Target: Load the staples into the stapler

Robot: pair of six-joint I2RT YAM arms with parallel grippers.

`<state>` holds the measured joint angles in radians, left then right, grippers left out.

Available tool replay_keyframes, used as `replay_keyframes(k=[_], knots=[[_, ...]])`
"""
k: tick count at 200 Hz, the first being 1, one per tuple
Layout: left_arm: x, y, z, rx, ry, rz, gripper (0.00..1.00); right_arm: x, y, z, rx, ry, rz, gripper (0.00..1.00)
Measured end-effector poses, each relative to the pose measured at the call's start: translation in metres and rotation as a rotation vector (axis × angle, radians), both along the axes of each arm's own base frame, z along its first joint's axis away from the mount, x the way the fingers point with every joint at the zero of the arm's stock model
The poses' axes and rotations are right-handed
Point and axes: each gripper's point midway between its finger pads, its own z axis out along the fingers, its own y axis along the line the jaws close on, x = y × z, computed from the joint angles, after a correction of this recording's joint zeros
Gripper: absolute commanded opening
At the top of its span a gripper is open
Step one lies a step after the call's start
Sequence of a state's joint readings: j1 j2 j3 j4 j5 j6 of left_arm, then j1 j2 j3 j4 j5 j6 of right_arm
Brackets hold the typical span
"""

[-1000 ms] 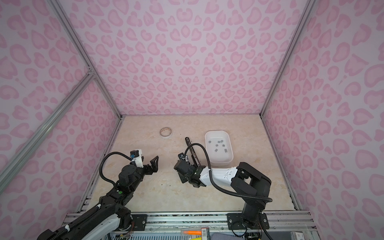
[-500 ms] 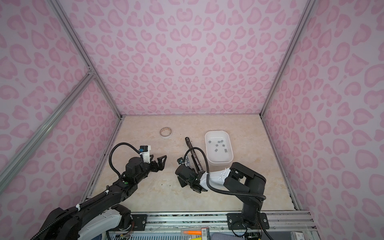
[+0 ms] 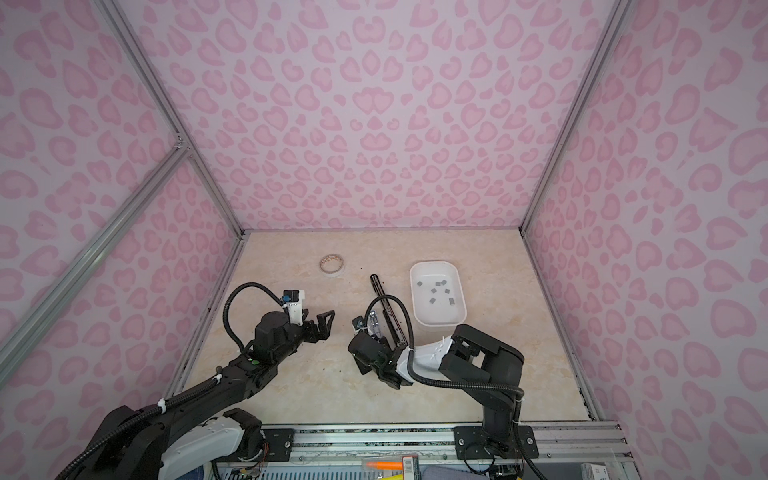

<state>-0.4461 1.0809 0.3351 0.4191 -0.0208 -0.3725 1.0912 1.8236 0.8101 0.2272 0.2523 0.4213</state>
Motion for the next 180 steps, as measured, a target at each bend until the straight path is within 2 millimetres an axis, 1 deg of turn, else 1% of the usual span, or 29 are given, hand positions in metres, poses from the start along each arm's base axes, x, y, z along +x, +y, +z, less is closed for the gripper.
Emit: replay_keyframes(k=[16,36,54,66,86,102,123,138,159,180], knots=[[0.005,0.011,-0.002,0.011,0.003,0.055,0.97,-0.002,0.005,0.0,0.006,-0.011,0.022,0.25],[0.012,0.031,-0.009,0.001,0.032,0.151,0.97,-0.007,0.013,0.001,0.012,-0.021,0.06,0.24],[0.018,0.049,-0.025,-0.021,0.09,0.234,0.97,-0.013,0.02,0.001,0.02,-0.025,0.099,0.24],[0.019,0.054,-0.038,-0.029,0.133,0.264,0.97,-0.015,0.024,0.001,0.028,-0.028,0.119,0.23],[0.017,0.047,-0.06,-0.043,0.211,0.243,0.97,-0.017,0.028,0.001,0.042,-0.031,0.144,0.22],[0.018,0.043,-0.068,-0.047,0.234,0.225,0.97,-0.02,0.033,0.001,0.058,-0.026,0.167,0.23],[0.021,0.034,-0.069,-0.045,0.219,0.188,0.97,-0.022,0.037,0.001,0.069,-0.019,0.189,0.22],[0.021,0.022,-0.068,-0.039,0.194,0.136,0.97,-0.024,0.041,0.002,0.078,-0.012,0.2,0.23],[0.018,0.007,-0.07,-0.017,0.175,0.07,0.97,-0.026,0.045,0.002,0.086,-0.002,0.214,0.23],[0.019,-0.004,-0.066,-0.018,0.132,0.019,0.97,-0.026,0.045,0.002,0.085,0.002,0.214,0.22]])
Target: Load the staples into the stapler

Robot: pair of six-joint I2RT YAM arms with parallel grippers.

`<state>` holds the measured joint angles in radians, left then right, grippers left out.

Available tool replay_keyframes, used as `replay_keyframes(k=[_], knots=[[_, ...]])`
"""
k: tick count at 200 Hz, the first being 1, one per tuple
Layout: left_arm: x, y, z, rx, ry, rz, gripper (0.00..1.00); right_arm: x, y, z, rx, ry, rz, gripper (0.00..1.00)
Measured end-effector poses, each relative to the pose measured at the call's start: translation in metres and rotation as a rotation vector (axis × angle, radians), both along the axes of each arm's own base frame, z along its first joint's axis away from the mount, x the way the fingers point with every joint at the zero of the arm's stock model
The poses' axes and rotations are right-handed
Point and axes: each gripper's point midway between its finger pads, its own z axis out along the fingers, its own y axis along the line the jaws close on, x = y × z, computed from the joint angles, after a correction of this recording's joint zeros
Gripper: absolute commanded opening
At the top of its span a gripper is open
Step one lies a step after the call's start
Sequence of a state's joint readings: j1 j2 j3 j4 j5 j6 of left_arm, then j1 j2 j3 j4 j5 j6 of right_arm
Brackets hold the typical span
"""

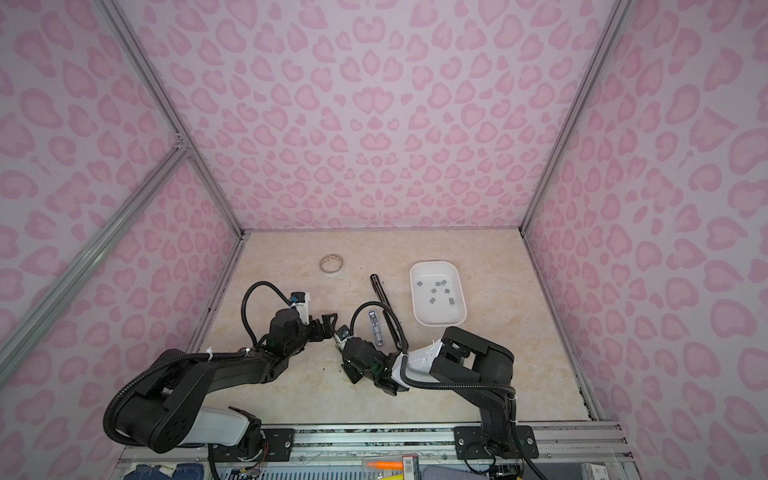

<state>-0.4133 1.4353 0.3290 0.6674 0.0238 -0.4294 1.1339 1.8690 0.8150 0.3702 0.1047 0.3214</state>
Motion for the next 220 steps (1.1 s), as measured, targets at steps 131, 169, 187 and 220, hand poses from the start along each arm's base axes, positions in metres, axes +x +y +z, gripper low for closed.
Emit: replay_keyframes(k=[131,169,187,220], knots=[[-0.011,0.023,0.029,-0.009,-0.12,0.108,0.96,0.003,-0.001,0.001,0.017,0.031,-0.013,0.22],[-0.009,0.038,0.01,0.018,-0.058,0.202,0.94,0.003,-0.001,0.001,0.017,0.033,-0.016,0.22],[-0.005,0.034,-0.001,0.031,-0.017,0.192,0.92,0.005,-0.002,0.001,0.017,0.033,-0.026,0.22],[-0.003,0.021,-0.013,0.032,0.017,0.139,0.92,0.01,-0.005,0.001,0.018,0.037,-0.05,0.22]])
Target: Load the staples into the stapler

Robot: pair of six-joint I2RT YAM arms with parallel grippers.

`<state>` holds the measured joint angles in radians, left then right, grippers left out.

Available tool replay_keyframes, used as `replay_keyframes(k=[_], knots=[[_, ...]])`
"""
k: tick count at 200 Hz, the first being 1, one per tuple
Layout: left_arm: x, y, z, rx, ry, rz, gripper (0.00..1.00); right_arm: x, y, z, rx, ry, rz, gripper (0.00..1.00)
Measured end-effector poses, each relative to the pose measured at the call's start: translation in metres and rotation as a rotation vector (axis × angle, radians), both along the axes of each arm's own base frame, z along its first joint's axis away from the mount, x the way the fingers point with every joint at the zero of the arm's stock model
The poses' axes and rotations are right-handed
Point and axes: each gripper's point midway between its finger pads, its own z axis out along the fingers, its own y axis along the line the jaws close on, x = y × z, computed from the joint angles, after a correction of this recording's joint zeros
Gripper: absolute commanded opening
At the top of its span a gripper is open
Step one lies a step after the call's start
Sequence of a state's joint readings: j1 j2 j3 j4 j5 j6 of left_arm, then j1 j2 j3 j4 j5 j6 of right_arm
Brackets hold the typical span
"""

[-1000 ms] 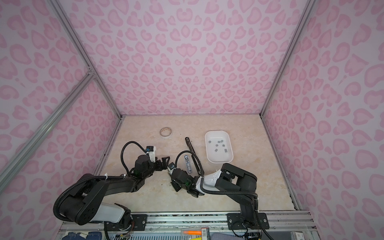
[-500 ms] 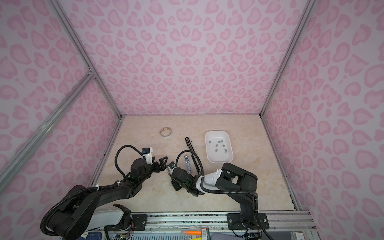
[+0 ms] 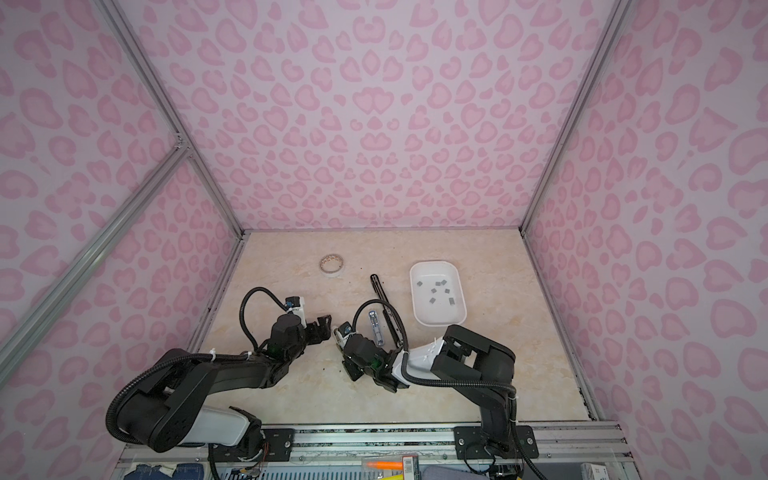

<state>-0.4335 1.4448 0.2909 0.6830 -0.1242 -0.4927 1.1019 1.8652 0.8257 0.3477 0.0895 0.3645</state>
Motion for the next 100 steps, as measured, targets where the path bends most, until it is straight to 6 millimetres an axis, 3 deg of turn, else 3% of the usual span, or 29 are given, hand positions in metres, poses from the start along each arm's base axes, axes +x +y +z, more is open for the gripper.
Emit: replay_keyframes(k=[82,100], knots=[[-0.016,-0.062,0.013,-0.073,-0.076,-0.399,0.88,0.005,-0.002,0.0,0.005,0.004,-0.027,0.21],[-0.018,-0.068,0.013,-0.086,-0.086,-0.439,0.87,0.005,-0.003,0.0,0.006,0.004,-0.035,0.21]])
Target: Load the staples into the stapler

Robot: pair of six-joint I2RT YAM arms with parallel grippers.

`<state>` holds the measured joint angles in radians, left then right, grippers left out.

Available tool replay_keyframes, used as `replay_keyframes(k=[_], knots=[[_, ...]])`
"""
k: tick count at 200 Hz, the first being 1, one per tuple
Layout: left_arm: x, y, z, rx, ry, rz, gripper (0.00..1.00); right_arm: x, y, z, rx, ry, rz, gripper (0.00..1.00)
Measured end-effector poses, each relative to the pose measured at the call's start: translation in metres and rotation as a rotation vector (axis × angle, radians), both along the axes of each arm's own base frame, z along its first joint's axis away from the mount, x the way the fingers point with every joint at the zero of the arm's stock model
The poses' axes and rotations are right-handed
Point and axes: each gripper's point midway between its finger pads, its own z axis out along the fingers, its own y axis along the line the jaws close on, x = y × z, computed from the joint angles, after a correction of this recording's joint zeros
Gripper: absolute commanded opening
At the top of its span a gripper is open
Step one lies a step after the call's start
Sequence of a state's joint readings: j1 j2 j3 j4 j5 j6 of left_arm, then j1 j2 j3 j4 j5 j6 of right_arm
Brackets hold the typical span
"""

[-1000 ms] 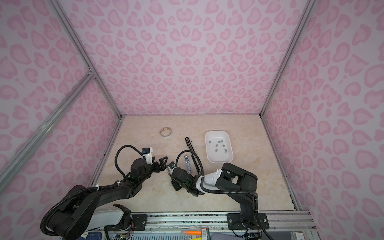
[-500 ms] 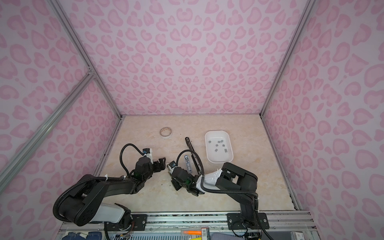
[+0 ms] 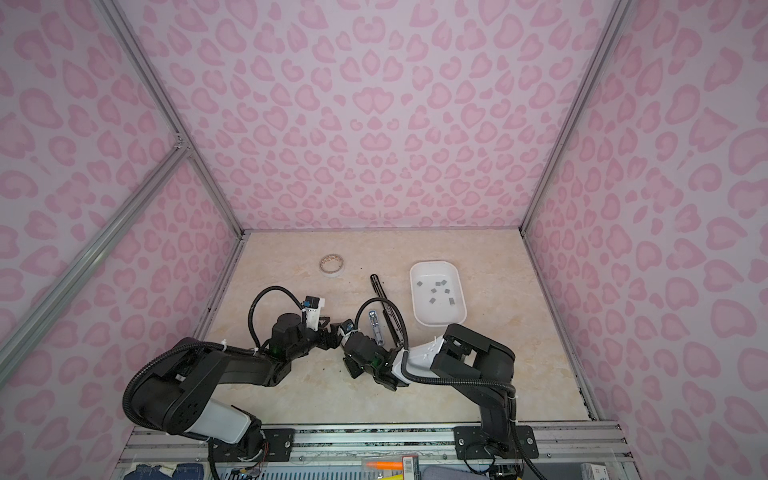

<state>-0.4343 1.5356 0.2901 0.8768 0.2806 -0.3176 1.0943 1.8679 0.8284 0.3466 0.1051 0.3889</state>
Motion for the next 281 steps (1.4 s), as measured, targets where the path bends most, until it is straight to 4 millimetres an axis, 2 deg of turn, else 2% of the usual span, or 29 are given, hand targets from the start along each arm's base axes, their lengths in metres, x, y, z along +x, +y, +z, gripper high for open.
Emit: replay_keyframes(k=[16,41,59,95,114,149,190,211,281], knots=[[0.001,-0.003,0.0,-0.009,-0.01,-0.016,0.86,0.0,-0.001,0.0,-0.002,-0.001,-0.003,0.22],[-0.001,-0.006,0.001,-0.013,-0.02,-0.039,0.86,-0.001,-0.004,0.001,-0.007,0.004,-0.006,0.36],[-0.006,-0.009,0.002,-0.012,-0.026,-0.065,0.86,-0.004,-0.01,0.004,-0.016,0.014,-0.006,0.39],[-0.011,-0.003,0.011,-0.016,-0.058,-0.051,0.85,-0.006,-0.015,0.028,0.022,-0.011,-0.009,0.42],[-0.013,0.001,0.015,-0.015,-0.076,-0.035,0.85,-0.009,-0.017,0.04,0.045,-0.024,-0.007,0.39],[-0.018,0.007,0.012,-0.005,-0.081,-0.013,0.79,-0.011,-0.014,0.062,0.089,-0.055,0.005,0.27],[-0.022,0.006,0.014,-0.011,-0.111,-0.025,0.71,-0.006,-0.003,0.053,0.066,-0.045,0.012,0.21],[-0.024,0.006,0.015,-0.01,-0.123,-0.038,0.68,-0.008,-0.003,0.043,0.04,-0.029,0.016,0.21],[-0.03,-0.003,0.016,-0.017,-0.149,-0.098,0.61,-0.009,-0.001,0.034,0.036,-0.054,-0.002,0.19]])
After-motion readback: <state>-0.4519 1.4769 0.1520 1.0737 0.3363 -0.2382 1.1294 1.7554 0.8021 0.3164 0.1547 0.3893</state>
